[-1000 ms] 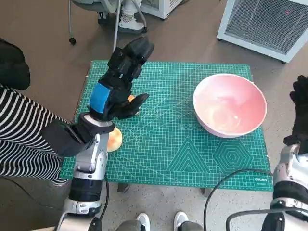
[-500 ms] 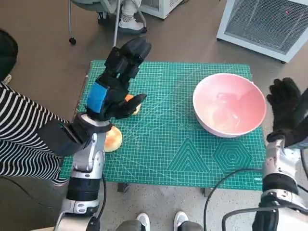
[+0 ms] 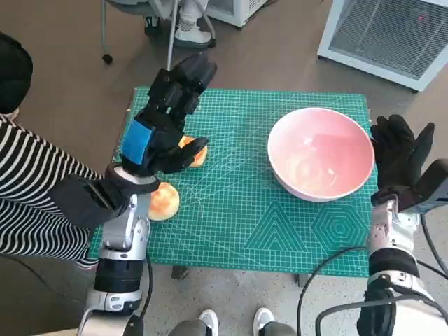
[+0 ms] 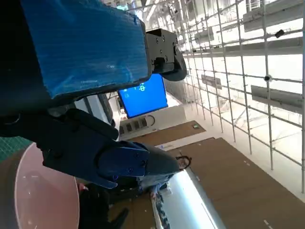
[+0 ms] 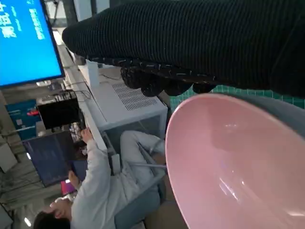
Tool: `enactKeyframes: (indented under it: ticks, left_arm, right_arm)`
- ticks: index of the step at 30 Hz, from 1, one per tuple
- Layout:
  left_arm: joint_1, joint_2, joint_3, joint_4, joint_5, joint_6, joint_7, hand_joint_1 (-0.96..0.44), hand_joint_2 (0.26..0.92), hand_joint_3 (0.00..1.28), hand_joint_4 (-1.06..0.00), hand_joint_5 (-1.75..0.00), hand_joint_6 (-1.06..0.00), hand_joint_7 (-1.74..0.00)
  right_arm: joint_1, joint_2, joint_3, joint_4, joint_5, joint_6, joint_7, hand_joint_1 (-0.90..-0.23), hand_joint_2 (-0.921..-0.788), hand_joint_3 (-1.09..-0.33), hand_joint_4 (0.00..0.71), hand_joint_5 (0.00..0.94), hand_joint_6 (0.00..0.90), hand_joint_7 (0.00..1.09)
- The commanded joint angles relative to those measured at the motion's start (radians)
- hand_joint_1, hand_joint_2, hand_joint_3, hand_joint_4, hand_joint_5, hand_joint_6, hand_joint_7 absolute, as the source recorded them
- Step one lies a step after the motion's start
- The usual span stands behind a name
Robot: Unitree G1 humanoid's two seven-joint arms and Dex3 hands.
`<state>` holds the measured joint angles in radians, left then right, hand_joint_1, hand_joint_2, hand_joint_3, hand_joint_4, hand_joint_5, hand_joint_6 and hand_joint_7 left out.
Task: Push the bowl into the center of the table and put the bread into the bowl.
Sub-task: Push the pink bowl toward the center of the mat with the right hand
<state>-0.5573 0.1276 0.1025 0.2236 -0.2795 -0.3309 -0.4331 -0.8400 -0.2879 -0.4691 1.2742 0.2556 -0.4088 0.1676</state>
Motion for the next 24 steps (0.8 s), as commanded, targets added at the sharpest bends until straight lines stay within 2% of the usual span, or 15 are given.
enactKeyframes:
  ticks: [1,15,24]
  left_arm:
    - [0.020,0.018,0.015,-0.005,-0.006,-0.016,-0.007,-0.61,0.921,0.25,-0.05,-0.21,0.00,-0.56]
    - [0.055,0.032,0.028,-0.009,0.009,-0.051,0.003,-0.62,0.921,0.23,-0.10,-0.10,0.00,-0.56]
    - [0.071,0.044,0.034,-0.006,0.021,-0.078,0.013,-0.64,0.921,0.27,-0.13,-0.05,-0.02,-0.52]
  right_arm:
    - [-0.036,0.070,-0.010,0.029,0.025,0.059,0.001,-0.708,-0.921,-0.845,0.122,0.008,0.080,0.34]
    - [-0.103,0.153,-0.056,0.031,0.090,0.114,0.031,-0.696,-0.921,-0.865,0.126,0.004,0.100,0.31]
    - [-0.139,0.197,-0.065,0.035,0.108,0.130,0.034,-0.694,-0.921,-0.867,0.113,0.000,0.101,0.30]
